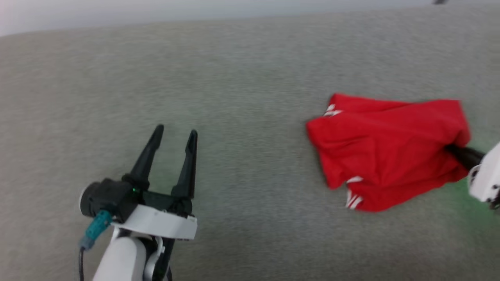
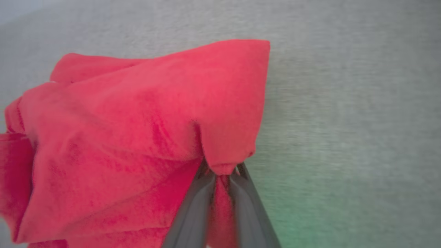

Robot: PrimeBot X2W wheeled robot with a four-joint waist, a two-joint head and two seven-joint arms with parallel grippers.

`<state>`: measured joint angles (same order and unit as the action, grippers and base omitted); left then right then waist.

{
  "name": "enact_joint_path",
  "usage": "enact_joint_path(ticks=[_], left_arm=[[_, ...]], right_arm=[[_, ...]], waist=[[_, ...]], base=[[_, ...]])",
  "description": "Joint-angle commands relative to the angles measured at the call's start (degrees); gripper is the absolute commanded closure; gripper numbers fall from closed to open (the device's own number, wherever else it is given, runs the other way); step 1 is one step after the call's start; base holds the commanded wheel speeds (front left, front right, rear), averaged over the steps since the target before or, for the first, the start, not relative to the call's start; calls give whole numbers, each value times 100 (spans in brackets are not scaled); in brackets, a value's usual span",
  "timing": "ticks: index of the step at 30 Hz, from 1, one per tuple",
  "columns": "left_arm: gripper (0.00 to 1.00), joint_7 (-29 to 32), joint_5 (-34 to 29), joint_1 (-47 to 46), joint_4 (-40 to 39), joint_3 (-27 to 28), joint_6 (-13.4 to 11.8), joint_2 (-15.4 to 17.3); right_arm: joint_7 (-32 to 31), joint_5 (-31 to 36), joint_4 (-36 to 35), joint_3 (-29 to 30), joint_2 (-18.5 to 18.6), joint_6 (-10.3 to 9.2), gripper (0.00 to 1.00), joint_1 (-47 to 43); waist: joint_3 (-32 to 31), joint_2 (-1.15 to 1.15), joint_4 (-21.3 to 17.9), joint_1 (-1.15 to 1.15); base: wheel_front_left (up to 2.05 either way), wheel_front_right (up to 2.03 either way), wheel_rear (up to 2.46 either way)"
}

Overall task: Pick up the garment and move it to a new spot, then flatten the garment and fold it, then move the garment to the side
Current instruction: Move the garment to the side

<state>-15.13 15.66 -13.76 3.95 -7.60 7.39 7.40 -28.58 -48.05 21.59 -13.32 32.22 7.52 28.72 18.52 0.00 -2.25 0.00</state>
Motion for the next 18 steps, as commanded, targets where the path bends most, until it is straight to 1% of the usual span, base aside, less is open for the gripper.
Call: enact_joint_path(ticks=[1,4,7,11,14,18], left_arm=[[0,3,3,-106,-15,-53,14,90],[0,3,-57,-369,0,-168,14,209],[0,4,-103,-607,69,-237,14,331],[0,3,-112,-954,105,-284,14,467],[0,3,-131,-1189,92,-344,14,585],[0,3,-153,-1462,30,-442,14,669]], right_arm=[[161,-31,64,130,62,-6,100,49],[407,-71,224,357,195,-6,100,75],[590,77,398,470,375,-6,100,155],[832,233,711,632,540,-6,100,395],[1117,342,1057,830,559,-6,100,668],[1438,465,1508,1014,604,-6,100,1031]], waist=[[226,0,-536,0],[388,0,-788,0],[556,0,-1008,0],[776,0,-1203,0],[942,0,-1266,0],[1130,0,-1223,0]], base=[[0,0,0],[0,0,0],[0,0,0],[0,0,0],[0,0,0],[0,0,0]])
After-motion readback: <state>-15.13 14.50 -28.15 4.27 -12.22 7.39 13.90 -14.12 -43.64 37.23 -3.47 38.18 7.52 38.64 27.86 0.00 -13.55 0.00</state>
